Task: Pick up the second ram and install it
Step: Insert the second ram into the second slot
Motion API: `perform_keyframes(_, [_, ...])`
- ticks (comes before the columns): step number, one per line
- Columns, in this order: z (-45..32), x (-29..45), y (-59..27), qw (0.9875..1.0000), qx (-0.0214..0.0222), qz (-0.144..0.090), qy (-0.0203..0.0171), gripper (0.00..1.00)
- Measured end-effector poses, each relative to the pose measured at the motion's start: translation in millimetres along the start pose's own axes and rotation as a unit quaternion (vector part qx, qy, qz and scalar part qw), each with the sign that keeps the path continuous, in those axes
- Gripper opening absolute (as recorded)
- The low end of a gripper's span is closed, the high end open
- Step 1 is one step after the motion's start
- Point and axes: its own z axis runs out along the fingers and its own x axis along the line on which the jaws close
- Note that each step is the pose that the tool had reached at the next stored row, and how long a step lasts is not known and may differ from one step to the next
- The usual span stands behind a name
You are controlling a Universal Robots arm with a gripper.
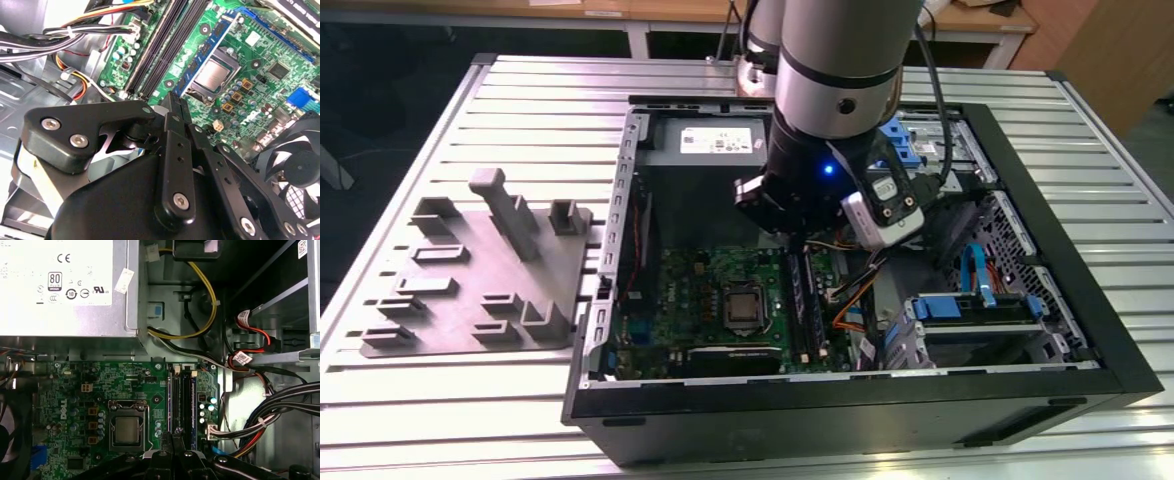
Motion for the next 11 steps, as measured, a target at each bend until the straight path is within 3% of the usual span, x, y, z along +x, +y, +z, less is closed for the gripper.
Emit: perform_keyframes(11, [3.3, -1.5, -0.1, 1.0, -0.0002, 0.0, 0.0, 0.12])
